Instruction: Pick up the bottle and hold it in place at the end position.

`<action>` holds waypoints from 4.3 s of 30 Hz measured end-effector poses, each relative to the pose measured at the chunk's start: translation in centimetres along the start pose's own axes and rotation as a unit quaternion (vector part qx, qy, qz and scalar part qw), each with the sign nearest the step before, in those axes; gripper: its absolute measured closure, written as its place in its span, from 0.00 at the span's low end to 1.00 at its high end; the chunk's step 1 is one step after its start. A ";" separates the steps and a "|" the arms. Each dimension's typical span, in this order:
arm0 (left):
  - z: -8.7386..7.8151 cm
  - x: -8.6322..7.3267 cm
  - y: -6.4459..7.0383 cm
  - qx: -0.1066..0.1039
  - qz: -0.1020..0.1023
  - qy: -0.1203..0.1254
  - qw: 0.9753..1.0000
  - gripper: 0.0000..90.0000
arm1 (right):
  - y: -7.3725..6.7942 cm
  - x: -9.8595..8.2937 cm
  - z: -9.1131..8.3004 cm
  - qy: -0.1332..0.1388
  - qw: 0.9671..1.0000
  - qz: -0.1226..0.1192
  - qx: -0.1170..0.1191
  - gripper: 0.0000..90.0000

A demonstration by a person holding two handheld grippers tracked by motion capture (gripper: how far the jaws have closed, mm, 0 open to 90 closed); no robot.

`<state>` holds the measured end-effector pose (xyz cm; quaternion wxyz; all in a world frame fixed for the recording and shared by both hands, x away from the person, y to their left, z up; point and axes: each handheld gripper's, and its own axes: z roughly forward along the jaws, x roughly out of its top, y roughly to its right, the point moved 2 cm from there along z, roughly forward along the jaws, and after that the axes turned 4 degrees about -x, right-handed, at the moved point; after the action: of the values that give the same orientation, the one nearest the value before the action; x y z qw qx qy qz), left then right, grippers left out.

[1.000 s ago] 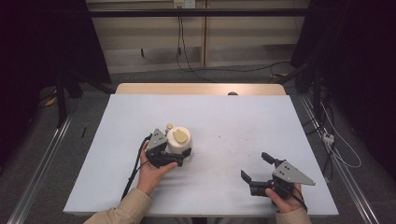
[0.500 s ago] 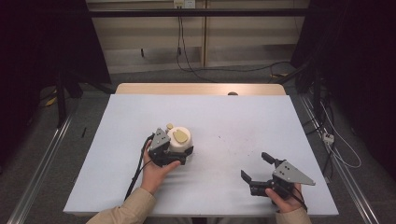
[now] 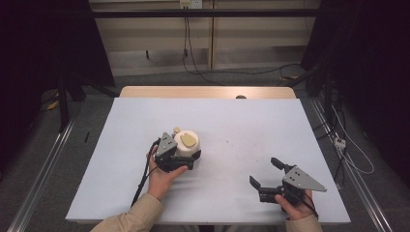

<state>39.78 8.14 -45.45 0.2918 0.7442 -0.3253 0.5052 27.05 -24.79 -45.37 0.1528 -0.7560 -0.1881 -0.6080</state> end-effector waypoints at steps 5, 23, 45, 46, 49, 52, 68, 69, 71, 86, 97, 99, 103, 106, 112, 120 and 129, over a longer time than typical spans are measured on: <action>0.1 0.2 0.0 0.002 -0.002 0.000 1.000 0.07 | 0.0 0.0 0.1 0.000 1.000 0.002 0.001 0.02; 0.3 1.0 -0.2 0.007 -0.009 0.027 1.000 0.07 | 0.1 0.0 0.2 0.003 1.000 0.002 0.002 0.02; 1.5 2.1 -0.4 0.013 -0.014 0.032 0.999 0.07 | -0.1 0.1 0.7 0.001 1.000 0.004 0.011 0.02; 1.5 2.1 -0.4 0.013 -0.014 0.032 0.999 0.07 | -0.1 0.1 0.7 0.001 1.000 0.004 0.011 0.02; 1.7 2.3 -0.5 0.015 -0.012 0.030 0.999 0.07 | 0.0 0.1 0.8 0.002 1.000 0.006 0.011 0.02; 1.8 2.4 -0.6 0.017 -0.017 0.032 0.999 0.07 | 0.0 0.1 0.8 0.002 1.000 0.006 0.011 0.02; 3.4 2.7 -0.7 0.027 -0.014 0.027 0.999 0.07 | -0.1 0.2 0.8 0.003 1.000 0.004 0.013 0.02; 3.5 2.6 -0.8 0.029 -0.013 0.026 0.999 0.07 | -0.1 0.2 0.8 0.004 1.000 0.004 0.013 0.02; 3.6 2.6 -0.9 0.030 -0.013 0.027 0.999 0.07 | 0.0 0.2 0.8 0.003 1.000 0.006 0.013 0.03; 4.4 3.1 -1.0 0.035 -0.012 0.027 0.999 0.07 | -0.2 0.3 1.0 0.002 1.000 0.004 0.014 0.03; 4.9 3.3 -1.2 0.036 -0.018 0.032 0.999 0.07 | -0.2 0.3 1.0 0.000 1.000 0.004 0.014 0.03; 5.0 3.2 -1.2 0.037 -0.021 0.031 0.999 0.07 | -0.2 0.3 1.0 0.001 1.000 0.004 0.014 0.03; 5.3 3.1 -1.3 0.036 -0.023 0.032 0.999 0.07 | -0.2 0.3 1.0 0.001 1.000 0.004 0.014 0.03; 5.5 3.0 -1.4 0.037 -0.022 0.032 0.999 0.07 | -0.2 0.3 1.0 0.001 1.000 0.005 0.012 0.03; 5.8 2.8 -1.5 0.041 -0.028 0.034 0.998 0.07 | -0.1 0.3 1.0 0.001 1.000 0.004 0.011 0.03; 6.1 2.7 -1.5 0.045 -0.029 0.033 0.998 0.07 | -0.1 0.3 1.1 0.000 1.000 0.005 0.012 0.03; 6.3 2.9 -1.4 0.048 -0.018 0.025 0.998 0.07 | -0.1 0.3 1.0 0.002 1.000 0.004 0.011 0.03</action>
<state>45.23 3.66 -44.89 0.2730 0.7502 -0.2797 0.5333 27.93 -24.23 -45.29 0.1637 -0.7535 -0.1917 -0.6072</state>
